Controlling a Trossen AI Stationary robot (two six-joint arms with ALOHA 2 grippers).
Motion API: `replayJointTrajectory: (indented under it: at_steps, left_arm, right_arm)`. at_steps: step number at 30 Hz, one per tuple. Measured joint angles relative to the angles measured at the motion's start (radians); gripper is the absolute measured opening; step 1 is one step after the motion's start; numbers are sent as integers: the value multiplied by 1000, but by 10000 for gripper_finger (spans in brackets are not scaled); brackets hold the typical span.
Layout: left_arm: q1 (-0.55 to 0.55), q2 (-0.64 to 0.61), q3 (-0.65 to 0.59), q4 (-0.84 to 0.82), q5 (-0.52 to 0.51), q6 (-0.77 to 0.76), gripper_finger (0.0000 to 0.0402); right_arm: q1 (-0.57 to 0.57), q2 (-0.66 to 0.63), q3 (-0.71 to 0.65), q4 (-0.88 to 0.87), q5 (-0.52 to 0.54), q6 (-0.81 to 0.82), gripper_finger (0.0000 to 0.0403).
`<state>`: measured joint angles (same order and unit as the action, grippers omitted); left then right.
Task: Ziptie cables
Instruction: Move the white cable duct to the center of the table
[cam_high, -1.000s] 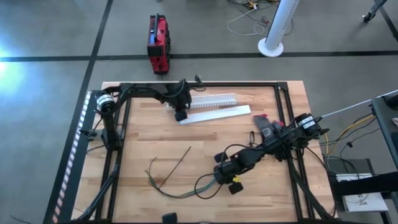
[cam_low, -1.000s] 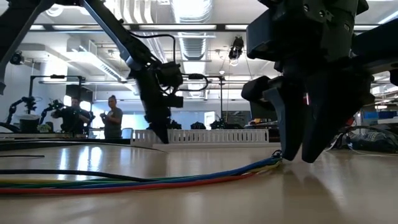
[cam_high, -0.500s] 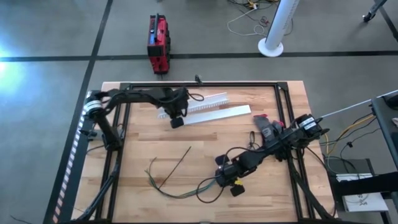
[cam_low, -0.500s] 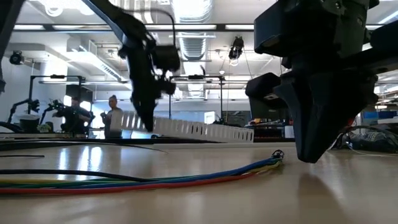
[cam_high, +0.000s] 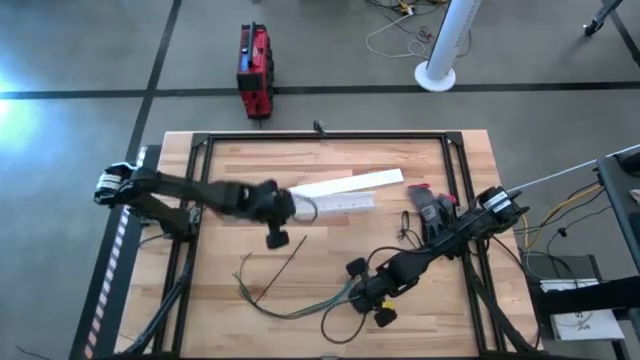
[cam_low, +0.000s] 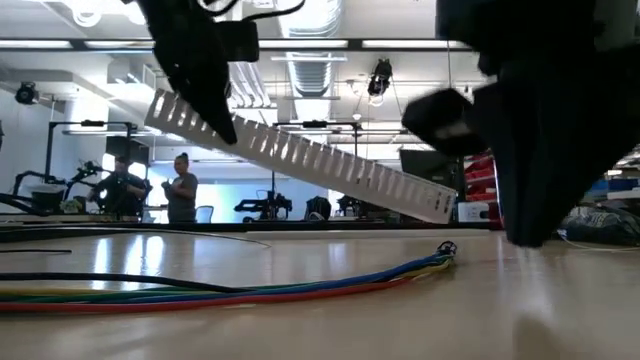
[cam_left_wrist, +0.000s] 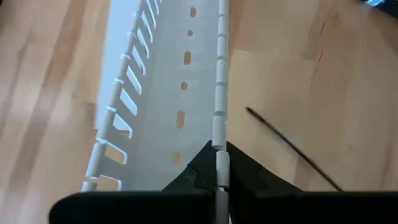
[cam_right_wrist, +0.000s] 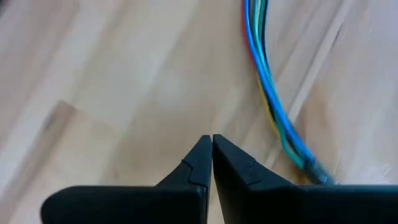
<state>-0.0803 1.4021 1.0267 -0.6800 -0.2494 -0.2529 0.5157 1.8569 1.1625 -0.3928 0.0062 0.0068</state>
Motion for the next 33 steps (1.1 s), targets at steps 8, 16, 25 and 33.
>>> replayJointTrajectory:
  at_steps: [8,16,25,33]
  left_arm:
    - [-61,159,-118,191,-135,-104,0]
    - [-66,271,-119,188,11,-40,1]
    - [-149,235,-122,122,81,-17,30]
    - [-166,201,-122,109,79,-63,72]
  right_arm:
    - [11,-2,65,3,105,-98,3]
    - [-67,3,65,-30,70,-161,59]
    - [-151,6,59,-103,-50,-322,156]
    - [-161,64,31,-100,-31,-395,143]
